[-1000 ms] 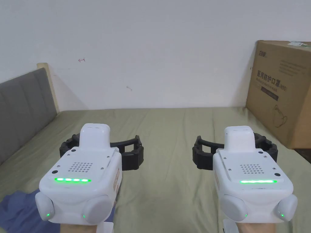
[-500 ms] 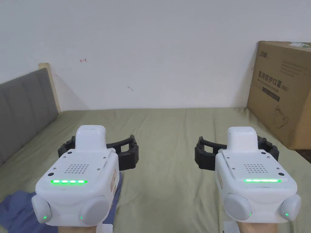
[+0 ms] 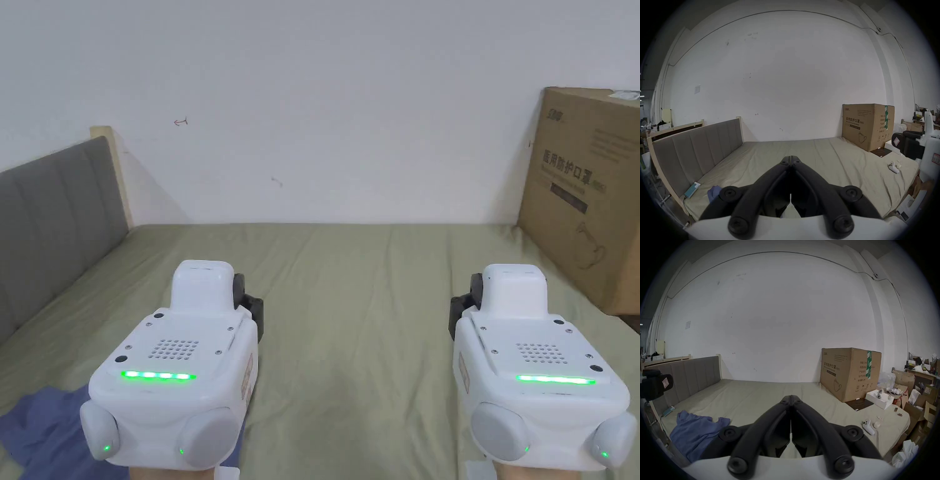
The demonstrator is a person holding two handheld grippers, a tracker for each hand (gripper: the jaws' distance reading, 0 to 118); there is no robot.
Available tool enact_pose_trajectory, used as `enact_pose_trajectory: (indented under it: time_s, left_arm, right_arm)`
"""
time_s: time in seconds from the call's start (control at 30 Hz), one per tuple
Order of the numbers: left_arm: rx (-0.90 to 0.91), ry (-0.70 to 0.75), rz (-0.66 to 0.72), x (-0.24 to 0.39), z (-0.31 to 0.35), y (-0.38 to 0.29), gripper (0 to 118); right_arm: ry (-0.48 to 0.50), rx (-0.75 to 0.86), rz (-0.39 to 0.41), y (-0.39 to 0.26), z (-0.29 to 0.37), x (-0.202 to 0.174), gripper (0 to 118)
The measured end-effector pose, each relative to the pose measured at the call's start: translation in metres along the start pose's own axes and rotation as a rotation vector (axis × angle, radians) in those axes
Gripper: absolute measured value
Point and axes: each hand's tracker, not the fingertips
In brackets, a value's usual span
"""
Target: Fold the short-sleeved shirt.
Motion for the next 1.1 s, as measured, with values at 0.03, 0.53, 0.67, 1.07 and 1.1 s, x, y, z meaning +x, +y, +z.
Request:
enact_pose_trajectory:
  time_s: [0.03,0.53,0.67,1.07,1.1]
  left_arm:
    - [-0.003,0.001,0.004,-0.002,0.0,0.001,0]
    - [-0.032,0.359,0.056,-0.127,0.07,0.003,0]
    - [-0.065,0.412,0.056,-0.147,0.077,-0.006,0]
    - [-0.545,0.223,0.13,-0.164,-0.036,-0.118,79]
    - [-0.61,0.163,0.158,-0.165,-0.051,-0.134,110]
  right_arm:
    - [0.01,-0.003,-0.007,0.001,0.0,-0.002,0]
    - [0.431,-0.068,0.02,0.001,-0.012,-0.148,0]
    - [0.504,-0.089,0.042,-0.006,-0.002,-0.179,0]
    - [0.507,-0.212,0.08,-0.046,-0.036,-0.188,0]
    - [0.501,-0.228,0.085,-0.051,-0.04,-0.189,0]
